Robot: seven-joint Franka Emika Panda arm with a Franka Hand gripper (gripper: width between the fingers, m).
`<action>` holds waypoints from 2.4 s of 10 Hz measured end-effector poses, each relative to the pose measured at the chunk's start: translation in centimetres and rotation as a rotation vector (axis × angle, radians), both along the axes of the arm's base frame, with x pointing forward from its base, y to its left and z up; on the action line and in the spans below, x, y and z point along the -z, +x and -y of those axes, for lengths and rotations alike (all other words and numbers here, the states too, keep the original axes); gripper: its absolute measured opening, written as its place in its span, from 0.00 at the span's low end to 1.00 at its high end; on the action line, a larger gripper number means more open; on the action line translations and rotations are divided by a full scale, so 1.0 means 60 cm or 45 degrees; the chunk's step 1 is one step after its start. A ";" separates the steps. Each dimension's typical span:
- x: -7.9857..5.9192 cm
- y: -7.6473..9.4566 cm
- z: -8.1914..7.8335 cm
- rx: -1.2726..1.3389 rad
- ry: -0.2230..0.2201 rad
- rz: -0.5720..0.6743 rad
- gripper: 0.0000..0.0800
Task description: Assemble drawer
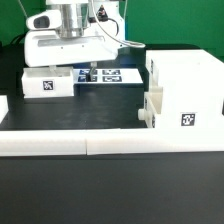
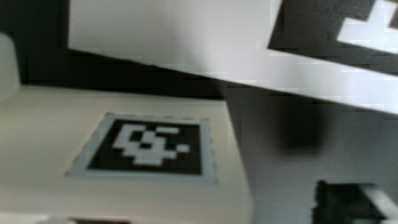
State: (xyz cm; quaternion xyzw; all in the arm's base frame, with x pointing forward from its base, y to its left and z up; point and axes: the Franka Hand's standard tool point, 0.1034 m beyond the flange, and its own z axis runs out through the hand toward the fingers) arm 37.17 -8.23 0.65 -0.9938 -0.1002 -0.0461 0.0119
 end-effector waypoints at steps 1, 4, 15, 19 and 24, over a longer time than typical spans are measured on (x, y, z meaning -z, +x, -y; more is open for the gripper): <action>0.000 0.000 0.000 0.000 0.000 0.000 0.48; 0.000 0.000 0.000 -0.001 0.000 0.000 0.08; -0.036 0.046 -0.047 -0.103 0.011 -0.004 0.05; -0.081 0.125 -0.103 -0.148 0.036 0.022 0.05; -0.107 0.216 -0.160 -0.169 0.062 0.068 0.05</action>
Offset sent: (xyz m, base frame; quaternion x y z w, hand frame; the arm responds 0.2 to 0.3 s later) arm 0.0000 0.0000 0.0000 0.0000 0.0000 0.0000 1.0000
